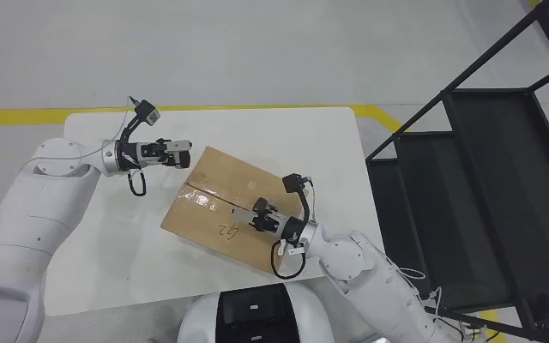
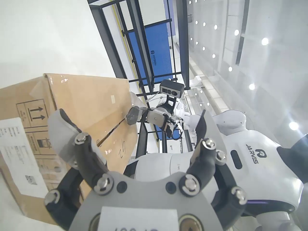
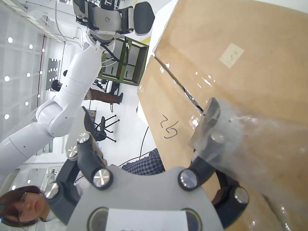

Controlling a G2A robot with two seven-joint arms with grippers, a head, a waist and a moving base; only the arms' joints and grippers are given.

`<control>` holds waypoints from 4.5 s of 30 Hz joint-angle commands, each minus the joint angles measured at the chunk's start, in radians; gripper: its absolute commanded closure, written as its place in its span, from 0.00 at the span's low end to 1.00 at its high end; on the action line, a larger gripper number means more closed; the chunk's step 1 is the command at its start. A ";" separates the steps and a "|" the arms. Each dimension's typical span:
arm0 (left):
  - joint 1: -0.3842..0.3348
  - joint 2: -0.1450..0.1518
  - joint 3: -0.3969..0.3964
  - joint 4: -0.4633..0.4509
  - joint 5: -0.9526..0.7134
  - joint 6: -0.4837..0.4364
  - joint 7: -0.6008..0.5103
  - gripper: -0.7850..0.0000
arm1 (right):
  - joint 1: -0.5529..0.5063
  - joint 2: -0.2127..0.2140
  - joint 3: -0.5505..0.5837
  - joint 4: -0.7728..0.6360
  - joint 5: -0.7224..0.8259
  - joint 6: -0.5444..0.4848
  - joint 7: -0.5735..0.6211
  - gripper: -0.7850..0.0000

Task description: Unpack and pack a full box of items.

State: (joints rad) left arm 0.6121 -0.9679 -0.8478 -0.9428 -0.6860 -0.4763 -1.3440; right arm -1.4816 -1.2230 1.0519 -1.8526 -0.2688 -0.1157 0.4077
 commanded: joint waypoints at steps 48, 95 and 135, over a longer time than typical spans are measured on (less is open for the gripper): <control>0.188 0.067 -0.290 -0.120 -0.022 -0.028 0.028 0.00 | 0.355 -0.115 -0.248 0.283 0.197 0.087 -0.005 0.00; 0.250 0.047 -0.250 -0.332 0.008 0.089 -0.089 0.00 | -0.083 -0.048 0.154 -0.028 0.257 0.063 0.277 0.00; -0.020 -0.131 0.176 -0.068 0.171 0.115 -0.115 0.00 | -0.435 0.023 0.549 -0.057 0.473 -0.171 0.305 0.00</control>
State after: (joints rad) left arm 0.5908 -1.1061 -0.6566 -1.0144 -0.5152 -0.3584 -1.4619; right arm -1.9172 -1.2000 1.6044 -1.9086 0.2061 -0.2857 0.7135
